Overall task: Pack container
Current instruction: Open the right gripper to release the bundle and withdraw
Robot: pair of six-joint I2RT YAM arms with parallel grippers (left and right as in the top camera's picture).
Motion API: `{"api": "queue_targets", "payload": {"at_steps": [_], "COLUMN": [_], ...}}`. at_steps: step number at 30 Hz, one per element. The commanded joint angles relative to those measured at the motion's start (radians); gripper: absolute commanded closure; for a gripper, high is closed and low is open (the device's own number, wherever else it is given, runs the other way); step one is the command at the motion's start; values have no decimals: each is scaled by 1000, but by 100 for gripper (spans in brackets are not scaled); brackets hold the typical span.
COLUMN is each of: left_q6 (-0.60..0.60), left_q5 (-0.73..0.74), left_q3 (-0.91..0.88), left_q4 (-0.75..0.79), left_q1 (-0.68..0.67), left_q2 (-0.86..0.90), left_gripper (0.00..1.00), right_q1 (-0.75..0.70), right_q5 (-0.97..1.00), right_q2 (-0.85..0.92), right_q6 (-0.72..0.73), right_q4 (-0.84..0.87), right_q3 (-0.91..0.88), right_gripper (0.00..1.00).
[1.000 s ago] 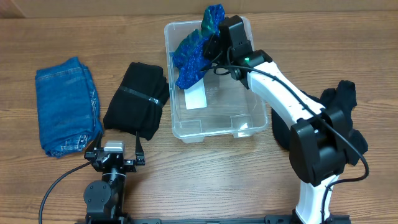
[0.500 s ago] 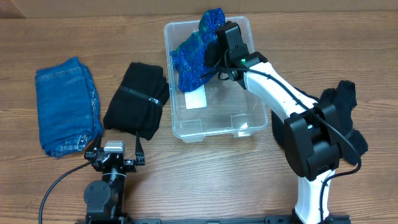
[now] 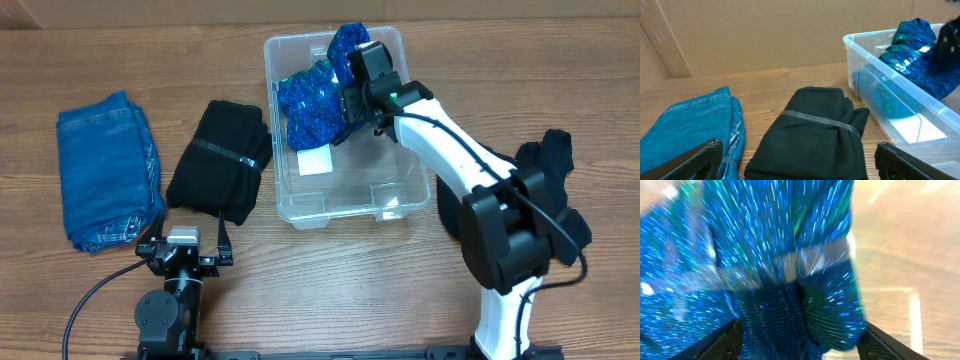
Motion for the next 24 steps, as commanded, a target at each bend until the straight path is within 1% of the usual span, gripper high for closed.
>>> {"api": "queue_targets", "payload": {"at_steps": [1, 2, 4, 6, 8, 9, 10, 13, 18, 24], "left_q6": [9, 9, 9, 9, 9, 9, 9, 9, 9, 9], "left_q5": [8, 8, 8, 8, 8, 8, 8, 8, 8, 8], "left_q3": [-5, -5, -5, -5, -5, -5, -5, -5, -5, -5], "left_q4": [1, 1, 1, 1, 1, 1, 1, 1, 1, 1], "left_q1": [6, 6, 6, 6, 6, 6, 6, 6, 6, 6], "left_q2": [-9, -9, -9, -9, -9, -9, -9, -9, -9, -9], "left_gripper": [0, 0, 0, 0, 0, 0, 0, 0, 0, 0], "right_q1": [1, 1, 1, 1, 1, 1, 1, 1, 1, 0], "right_q5": [24, 24, 24, 24, 24, 24, 24, 23, 12, 11], "right_q2": [-140, -156, -164, -156, -145, -140, -138, -137, -75, 52], "right_q6": [-19, -19, -19, -19, -19, -19, -19, -13, -7, 18], "right_q4": [24, 31, 55, 91, 127, 140, 149, 178, 260, 283], "right_q3": [43, 43, 43, 41, 41, 41, 41, 40, 40, 40], "right_gripper": [25, 27, 38, 60, 80, 83, 92, 96, 96, 96]}}
